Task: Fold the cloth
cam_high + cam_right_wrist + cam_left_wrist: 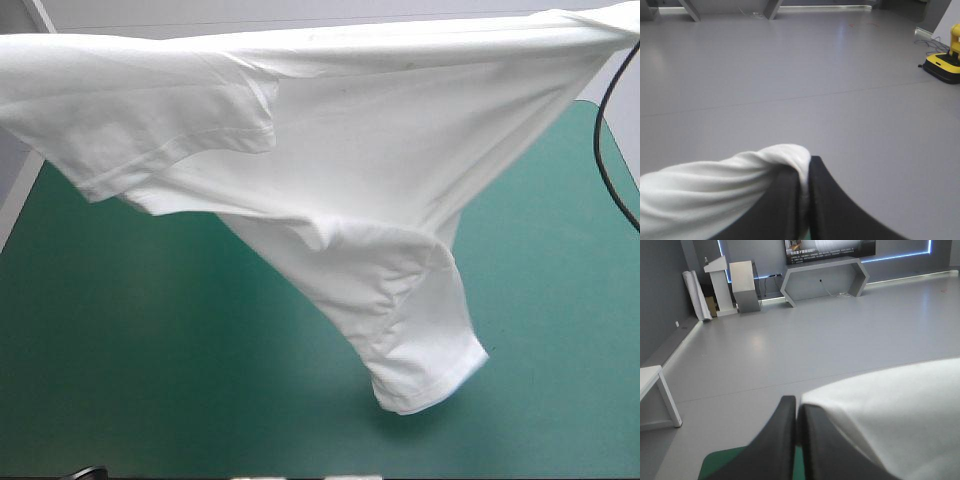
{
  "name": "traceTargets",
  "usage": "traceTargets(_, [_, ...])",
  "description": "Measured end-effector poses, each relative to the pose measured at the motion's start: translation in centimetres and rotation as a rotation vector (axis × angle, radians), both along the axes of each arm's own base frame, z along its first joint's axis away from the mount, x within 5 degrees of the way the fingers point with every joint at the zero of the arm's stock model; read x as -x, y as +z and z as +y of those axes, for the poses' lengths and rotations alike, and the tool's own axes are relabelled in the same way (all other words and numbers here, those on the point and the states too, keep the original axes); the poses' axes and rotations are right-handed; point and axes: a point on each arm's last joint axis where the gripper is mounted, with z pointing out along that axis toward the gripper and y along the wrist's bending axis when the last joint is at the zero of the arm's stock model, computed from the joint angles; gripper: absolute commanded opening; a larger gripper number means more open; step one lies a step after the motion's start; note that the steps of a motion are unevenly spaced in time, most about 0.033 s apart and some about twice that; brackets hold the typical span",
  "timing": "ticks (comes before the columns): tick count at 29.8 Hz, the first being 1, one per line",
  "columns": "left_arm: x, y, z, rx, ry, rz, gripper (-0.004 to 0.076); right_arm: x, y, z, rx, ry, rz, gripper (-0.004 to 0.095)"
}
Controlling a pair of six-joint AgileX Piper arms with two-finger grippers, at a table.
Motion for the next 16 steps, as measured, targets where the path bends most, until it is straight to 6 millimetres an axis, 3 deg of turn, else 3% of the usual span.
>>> traceTargets(4, [0.1,0.2,0.3,-0.051,0.016,-0.016,-0.001,2.6,0.7,0.4,-0.005,0.046,-0.05,-0.0014])
traceTargets(8, [-0.7,0.2,-0.5,-0.124,0.045,-0.014,-0.001,3.7,1.0,1.0,-0.009,0.112,-0.068,-0.0014])
traceTargets(13, [-2.7,-0.1,-2.8,-0.208,0.06,0.014,-0.001,2.2,0.6,1.8,-0.051,0.203,-0.042,-0.0014])
traceTargets(16, [-4.3,-0.9,-4.9,-0.258,0.047,0.053,-0.001,0.1,-0.5,2.4,-0.077,0.262,0.019,-0.0014])
